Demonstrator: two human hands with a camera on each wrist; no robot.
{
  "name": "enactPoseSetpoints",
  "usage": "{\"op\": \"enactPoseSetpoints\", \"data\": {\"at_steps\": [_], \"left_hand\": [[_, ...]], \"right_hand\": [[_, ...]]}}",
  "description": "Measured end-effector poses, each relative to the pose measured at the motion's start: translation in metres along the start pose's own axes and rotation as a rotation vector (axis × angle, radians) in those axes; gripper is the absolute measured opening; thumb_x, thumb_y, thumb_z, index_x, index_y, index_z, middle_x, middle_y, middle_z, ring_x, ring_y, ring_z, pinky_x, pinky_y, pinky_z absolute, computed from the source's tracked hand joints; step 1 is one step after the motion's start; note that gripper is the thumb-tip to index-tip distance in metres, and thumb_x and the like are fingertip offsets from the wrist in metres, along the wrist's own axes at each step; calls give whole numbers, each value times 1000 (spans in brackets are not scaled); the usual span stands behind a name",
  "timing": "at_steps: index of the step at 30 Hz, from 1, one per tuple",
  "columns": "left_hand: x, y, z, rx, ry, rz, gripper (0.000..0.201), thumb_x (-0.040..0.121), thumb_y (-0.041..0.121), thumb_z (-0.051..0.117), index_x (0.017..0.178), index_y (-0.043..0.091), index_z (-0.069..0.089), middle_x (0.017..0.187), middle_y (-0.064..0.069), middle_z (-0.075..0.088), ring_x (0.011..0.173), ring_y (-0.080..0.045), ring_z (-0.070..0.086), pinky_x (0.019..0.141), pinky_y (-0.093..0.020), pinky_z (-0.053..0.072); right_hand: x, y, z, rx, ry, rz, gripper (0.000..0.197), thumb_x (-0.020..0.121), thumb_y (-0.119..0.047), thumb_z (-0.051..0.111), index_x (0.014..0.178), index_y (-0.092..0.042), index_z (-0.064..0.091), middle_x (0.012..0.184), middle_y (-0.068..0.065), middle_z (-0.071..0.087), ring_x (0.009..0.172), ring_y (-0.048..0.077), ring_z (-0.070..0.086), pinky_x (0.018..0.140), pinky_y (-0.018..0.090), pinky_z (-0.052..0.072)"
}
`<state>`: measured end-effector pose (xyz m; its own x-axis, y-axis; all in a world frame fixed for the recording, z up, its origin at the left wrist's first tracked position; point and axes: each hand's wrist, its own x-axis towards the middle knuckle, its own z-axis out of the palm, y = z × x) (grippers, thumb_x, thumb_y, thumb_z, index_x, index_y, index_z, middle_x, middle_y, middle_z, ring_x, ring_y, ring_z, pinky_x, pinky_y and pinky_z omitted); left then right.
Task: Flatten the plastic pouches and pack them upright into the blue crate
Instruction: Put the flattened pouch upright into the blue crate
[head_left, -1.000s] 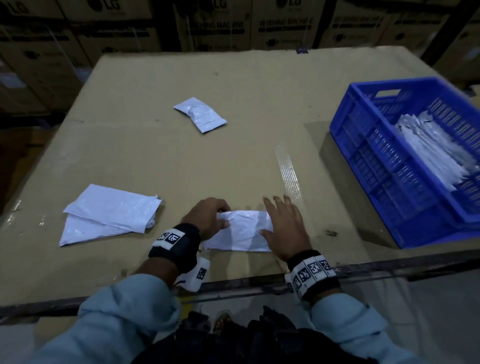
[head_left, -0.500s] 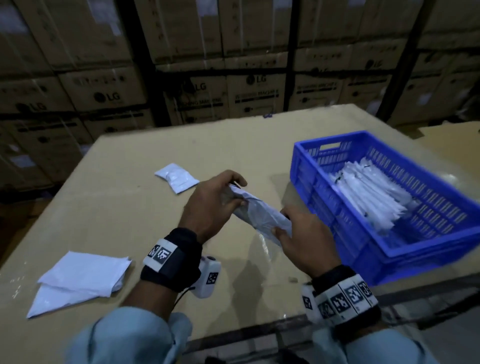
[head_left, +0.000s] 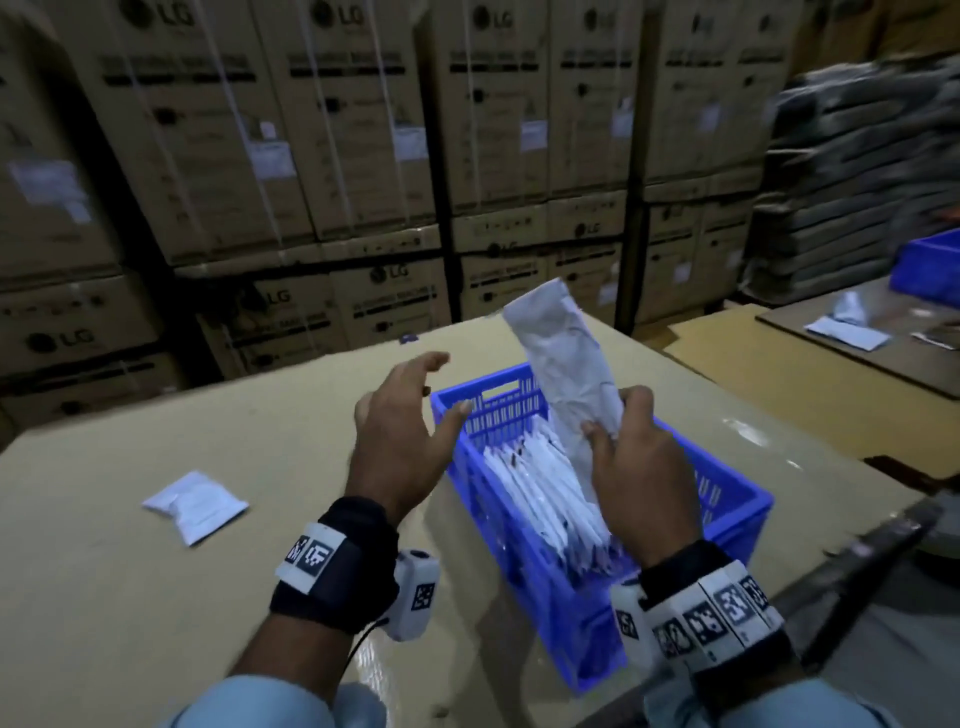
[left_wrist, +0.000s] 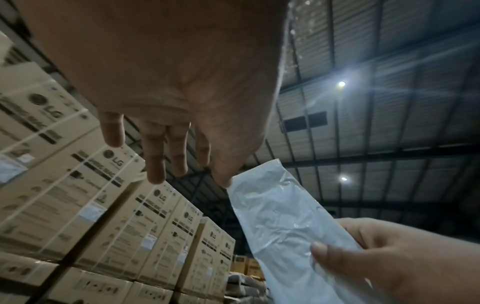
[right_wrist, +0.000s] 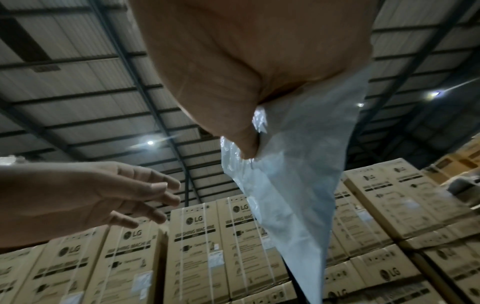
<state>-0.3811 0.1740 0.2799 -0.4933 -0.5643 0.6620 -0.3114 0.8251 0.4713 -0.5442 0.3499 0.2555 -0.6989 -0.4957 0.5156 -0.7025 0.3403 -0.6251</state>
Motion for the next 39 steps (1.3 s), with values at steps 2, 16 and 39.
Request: {"op": "enactPoseSetpoints", "data": {"at_steps": [2, 16, 39], "left_hand": [[19, 7, 21, 76, -118, 67, 40, 94, 47, 65, 131, 37, 54, 128, 20, 56, 110, -5, 57, 107, -45, 36], [97, 24, 229, 675, -1058, 342, 44, 100, 23, 58, 143, 22, 50, 143, -6, 55, 136, -27, 49, 124, -52, 7], [75, -48, 392, 1115, -1114, 868, 58, 94, 62, 49, 144, 33, 50, 152, -9, 42, 144, -31, 34, 124, -62, -2]], "right_hand": [[18, 16, -8, 5, 54, 34, 26, 102, -36, 55, 111, -23, 35, 81, 13, 63, 71, 38, 60, 57, 43, 45], [120, 109, 11, -154, 53, 168, 37, 98, -18, 52, 132, -17, 36, 85, 19, 63, 66, 37, 54, 56, 39, 41], [167, 209, 127, 128, 106, -60, 52, 99, -44, 44, 143, -17, 47, 117, 18, 72, 81, 45, 71, 59, 42, 57]]}}
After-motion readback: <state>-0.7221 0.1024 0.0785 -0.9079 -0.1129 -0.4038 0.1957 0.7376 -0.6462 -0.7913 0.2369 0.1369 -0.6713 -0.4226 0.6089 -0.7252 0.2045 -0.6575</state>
